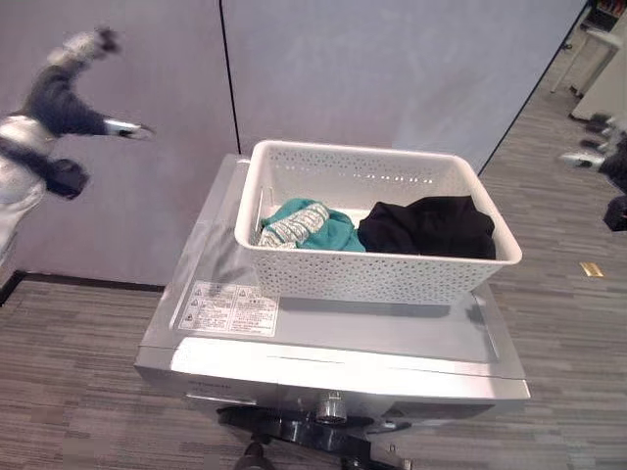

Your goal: Grab the laundry basket,head to the washer,open it,put in the laundry and shut it.

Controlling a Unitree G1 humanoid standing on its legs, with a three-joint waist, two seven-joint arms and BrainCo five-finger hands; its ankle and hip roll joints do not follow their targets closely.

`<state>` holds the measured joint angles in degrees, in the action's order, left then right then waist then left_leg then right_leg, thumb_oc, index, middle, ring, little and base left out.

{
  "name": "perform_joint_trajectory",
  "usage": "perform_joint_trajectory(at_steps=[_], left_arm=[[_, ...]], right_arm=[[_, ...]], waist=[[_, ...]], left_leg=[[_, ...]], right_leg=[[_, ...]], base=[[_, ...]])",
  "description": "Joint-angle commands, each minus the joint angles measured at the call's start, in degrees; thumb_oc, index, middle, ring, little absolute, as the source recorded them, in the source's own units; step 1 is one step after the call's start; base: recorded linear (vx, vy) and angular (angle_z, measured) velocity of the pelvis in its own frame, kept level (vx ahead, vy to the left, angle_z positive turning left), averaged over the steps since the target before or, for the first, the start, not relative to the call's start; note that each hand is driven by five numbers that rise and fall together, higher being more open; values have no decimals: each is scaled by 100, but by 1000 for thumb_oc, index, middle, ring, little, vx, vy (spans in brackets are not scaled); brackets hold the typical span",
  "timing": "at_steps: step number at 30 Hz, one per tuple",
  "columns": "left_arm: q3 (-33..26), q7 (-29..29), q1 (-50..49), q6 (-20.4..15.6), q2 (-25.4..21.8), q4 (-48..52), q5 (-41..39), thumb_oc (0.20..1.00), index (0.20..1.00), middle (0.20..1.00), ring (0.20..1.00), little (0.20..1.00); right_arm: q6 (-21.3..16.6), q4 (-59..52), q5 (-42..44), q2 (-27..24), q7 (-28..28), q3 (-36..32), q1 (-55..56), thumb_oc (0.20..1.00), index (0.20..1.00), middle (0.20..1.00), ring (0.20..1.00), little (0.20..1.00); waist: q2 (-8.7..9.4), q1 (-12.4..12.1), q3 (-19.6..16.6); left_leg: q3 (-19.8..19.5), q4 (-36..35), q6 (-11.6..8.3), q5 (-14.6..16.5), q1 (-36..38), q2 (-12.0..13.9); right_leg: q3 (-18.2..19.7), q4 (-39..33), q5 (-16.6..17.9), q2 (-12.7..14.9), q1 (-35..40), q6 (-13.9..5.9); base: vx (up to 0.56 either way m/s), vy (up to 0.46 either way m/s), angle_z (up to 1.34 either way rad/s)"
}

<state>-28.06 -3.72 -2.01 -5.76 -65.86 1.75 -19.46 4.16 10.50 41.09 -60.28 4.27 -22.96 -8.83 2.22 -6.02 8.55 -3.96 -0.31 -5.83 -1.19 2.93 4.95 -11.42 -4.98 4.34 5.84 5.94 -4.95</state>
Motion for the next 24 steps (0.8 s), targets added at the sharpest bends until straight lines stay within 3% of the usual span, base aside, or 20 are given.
perform_joint_trajectory(at_steps=[1, 2, 4, 5, 7, 10, 11, 12, 13, 15, 16, 17, 18, 20, 22, 24], left_arm=[[-34, -649, -171, 15, 533, -1013, 445, 1000, 1000, 1000, 1000, 1000], [-431, -720, -757, 60, 1272, -1023, 429, 1000, 1000, 1000, 1000, 1000], [-654, -872, -1191, 191, 1901, -1245, 573, 1000, 1000, 1000, 1000, 1000], [-659, -873, -1204, 193, 1911, -1226, 580, 1000, 1000, 1000, 1000, 1000], [-314, -897, -1134, 323, 2390, -1580, 920, 1000, 1000, 1000, 1000, 1000], [130, -760, -940, 372, 2893, -1997, 716, 1000, 1000, 1000, 1000, 1000], [151, -761, -937, 364, 2888, -2007, 715, 1000, 1000, 1000, 1000, 1000], [301, -647, -1018, 410, 3128, -2134, 714, 1000, 1000, 1000, 1000, 1000], [550, -495, -1062, 538, 3393, -2538, 735, 1000, 1000, 1000, 1000, 1000], [749, -461, -1004, 526, 3473, -2821, 738, 1000, 1000, 1000, 1000, 1000], [1144, -385, -802, 574, 3745, -3345, 575, 1000, 1000, 1000, 1000, 1000], [1438, -350, -676, 652, 3885, -3615, 553, 1000, 1000, 1000, 1000, 1000], [1754, -261, -565, 711, 3989, -3774, 690, 1000, 1000, 1000, 1000, 1000], [1936, -258, -510, 714, 4121, -3829, 812, 1000, 1000, 1000, 1000, 1000], [2620, -221, -191, 793, 4377, -4478, 1075, 1000, 1000, 1000, 1000, 1000], [2792, -224, -102, 760, 4449, -4628, 1129, 1000, 1000, 1000, 1000, 1000]], right_arm=[[-500, 624, -687, 220, -591, 575, -232, 1000, 1000, 1000, 1000, 1000], [-584, 503, -934, 659, -807, 338, 17, 1000, 1000, 1000, 1000, 1000], [-591, 274, -1382, 1073, -1085, 172, 306, 1000, 1000, 1000, 1000, 1000], [-576, 235, -1397, 1089, -1093, 153, 335, 1000, 1000, 1000, 1000, 1000], [-659, 250, -1978, 1534, -1614, 35, 534, 1000, 1000, 1000, 1000, 1000], [-599, 347, -2168, 2028, -1746, 13, 864, 1000, 1000, 1000, 1000, 1000], [-588, 314, -2182, 2042, -1748, -11, 902, 1000, 1000, 1000, 1000, 1000], [-535, 397, -2353, 2154, -1761, -20, 1029, 1000, 1000, 1000, 1000, 1000], [-460, 509, -2462, 2434, -1720, 59, 1180, 1000, 1000, 1000, 1000, 1000], [-430, 515, -2452, 2586, -1704, 37, 1338, 1000, 1000, 1000, 1000, 1000], [-391, 633, -2451, 2838, -1654, 170, 1494, 1000, 1000, 1000, 1000, 1000], [-417, 674, -2316, 2999, -1667, 205, 1519, 1000, 1000, 1000, 1000, 1000], [-409, 756, -2225, 3105, -1669, 230, 1504, 1000, 1000, 1000, 1000, 1000], [-405, 730, -2249, 3199, -1691, 166, 1572, 1000, 1000, 1000, 1000, 1000], [-353, 686, -2506, 3355, -1755, 256, 1629, 1000, 1000, 1000, 1000, 1000], [-332, 650, -2581, 3373, -1738, 307, 1601, 1000, 1000, 1000, 1000, 1000]], waist=[[45, -198, -186], [-18, -219, -88], [-104, -228, 71], [-100, -214, 59], [-83, -217, 355], [90, 100, 384], [55, 75, 382], [48, 160, 345], [37, 275, 291], [-32, 370, 242], [-122, 615, 57], [-198, 727, -5], [-279, 896, -79], [-342, 929, -117], [-340, 1068, -55], [-310, 1051, 16]], left_leg=[[49, 438, 181, 380, -422, 338], [-11, 571, 145, 276, -563, 362], [-111, 619, 45, 54, -810, 411], [-128, 602, 47, 4, -835, 401], [-116, 542, -106, -511, -1367, 472], [556, 1742, 79, -13, -1292, 657], [543, 1896, 82, 90, -1349, 691], [622, 2391, 95, 331, -1123, 882], [603, 3084, 169, 351, -794, 1049], [526, 3151, 153, 344, -523, 1163], [534, 2741, 78, 309, 112, 1222], [562, 2370, 51, 385, 288, 1128], [854, 1868, 41, 791, 493, 1102], [1150, 1453, 62, 934, 670, 1045], [1267, 566, 299, 1644, 920, 536], [1326, 373, 405, 1712, 993, 356]], right_leg=[[-196, -2, -741, 90, 216, 94], [-145, -2, -803, 18, 177, 157], [-221, -2, -872, -76, 81, 248], [-238, -2, -847, -70, 58, 251], [-527, -2, -852, -47, -149, 309], [-815, -2, -646, 92, -543, 373], [-809, -2, -653, 63, -531, 367], [-761, -2, -727, 46, -520, 379], [-790, -2, -694, 69, -593, 386], [-820, -2, -666, 25, -603, 369], [-856, -2, -533, 69, -816, 250], [-854, -2, -445, 104, -894, 156], [-929, -2, -356, 226, -1022, 27], [-881, -2, -220, 307, -1117, -59], [-905, -2, 182, 677, -1401, -384], [-873, -2, 329, 783, -1475, -500]], base=[[-142, -205, 3], [-213, -209, 9], [-226, -147, 21], [-220, -65, 32], [-482, -114, 49], [-358, -81, 108], [-97, -3, 67], [-107, 94, 54], [-108, 86, 33], [-148, 215, 33], [-198, 397, 43], [-238, 468, 47], [-171, 372, 53], [-174, 350, 52], [-302, 483, 11], [-227, 248, -31]])
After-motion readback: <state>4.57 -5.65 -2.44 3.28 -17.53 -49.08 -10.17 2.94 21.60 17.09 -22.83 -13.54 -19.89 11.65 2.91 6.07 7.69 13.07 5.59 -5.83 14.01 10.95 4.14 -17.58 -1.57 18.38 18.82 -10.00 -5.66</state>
